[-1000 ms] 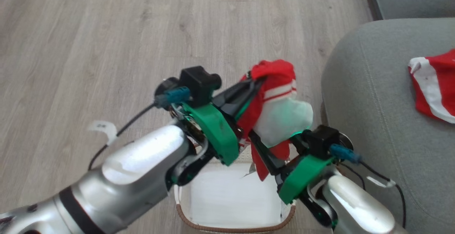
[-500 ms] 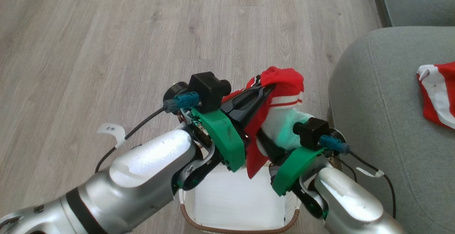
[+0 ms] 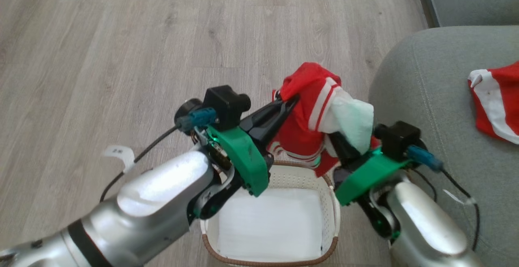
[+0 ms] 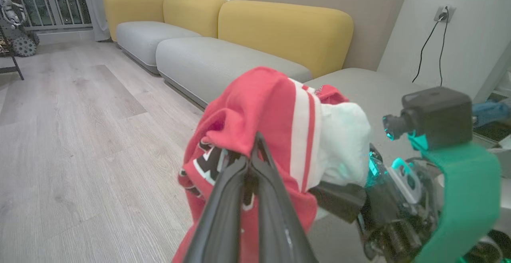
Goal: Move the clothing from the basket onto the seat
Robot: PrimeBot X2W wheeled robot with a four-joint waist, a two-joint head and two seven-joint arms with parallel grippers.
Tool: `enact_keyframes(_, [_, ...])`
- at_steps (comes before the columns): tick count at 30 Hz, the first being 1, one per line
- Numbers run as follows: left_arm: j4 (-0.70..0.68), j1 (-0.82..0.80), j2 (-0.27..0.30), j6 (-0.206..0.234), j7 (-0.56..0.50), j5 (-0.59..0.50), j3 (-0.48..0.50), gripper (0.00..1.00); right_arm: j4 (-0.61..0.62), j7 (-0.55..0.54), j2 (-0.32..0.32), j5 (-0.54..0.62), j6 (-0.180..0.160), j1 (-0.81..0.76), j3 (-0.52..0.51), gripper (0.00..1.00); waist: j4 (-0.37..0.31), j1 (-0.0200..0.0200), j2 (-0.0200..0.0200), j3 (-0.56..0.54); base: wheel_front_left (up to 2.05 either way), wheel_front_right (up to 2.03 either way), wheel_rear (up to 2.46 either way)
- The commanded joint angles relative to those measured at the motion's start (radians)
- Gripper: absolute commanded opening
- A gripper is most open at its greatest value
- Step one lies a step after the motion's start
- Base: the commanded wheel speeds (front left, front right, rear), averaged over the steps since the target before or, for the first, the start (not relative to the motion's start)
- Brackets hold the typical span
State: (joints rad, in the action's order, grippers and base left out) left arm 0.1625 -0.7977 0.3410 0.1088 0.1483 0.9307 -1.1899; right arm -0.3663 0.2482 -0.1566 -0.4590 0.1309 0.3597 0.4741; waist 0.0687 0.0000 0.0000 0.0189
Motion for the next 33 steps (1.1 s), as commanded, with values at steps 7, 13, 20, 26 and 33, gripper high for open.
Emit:
enact_keyframes(7, [-0.010, -0.003, 0.023, 0.011, 0.007, 0.015, 0.030, 0.00, 0.120, 0.013, -0.009, 0.042, 0.000, -0.040, -0.087, 0.00, -0.021, 0.0000, 0.0000, -0.005, 0.00, 0.00, 0.00])
enact_keyframes(13, [-0.020, 0.015, 0.019, 0.004, 0.019, 0.023, 0.025, 1.00, 0.190, 0.013, -0.032, 0.072, 0.000, -0.078, -0.157, 0.00, -0.052, 0.0000, 0.0000, -0.005, 0.00, 0.00, 0.00])
enact_keyframes(20, [-0.036, 0.018, 0.027, 0.013, 0.029, 0.013, 0.023, 1.00, 0.239, 0.013, -0.062, 0.093, 0.000, -0.099, -0.200, 0.00, -0.109, 0.0000, 0.0000, 0.005, 0.00, 0.00, 0.00])
enact_keyframes(26, [-0.049, 0.018, 0.039, 0.024, 0.035, 0.007, 0.027, 1.00, 0.287, 0.014, -0.078, 0.106, 0.000, -0.112, -0.248, 0.00, -0.174, 0.0000, 0.0000, 0.023, 0.00, 0.00, 0.00])
enact_keyframes(33, [-0.059, 0.017, 0.048, 0.033, 0.043, 0.003, 0.033, 1.00, 0.337, 0.012, -0.087, 0.117, 0.000, -0.131, -0.290, 0.00, -0.265, 0.0000, 0.0000, 0.036, 0.00, 0.00, 0.00])
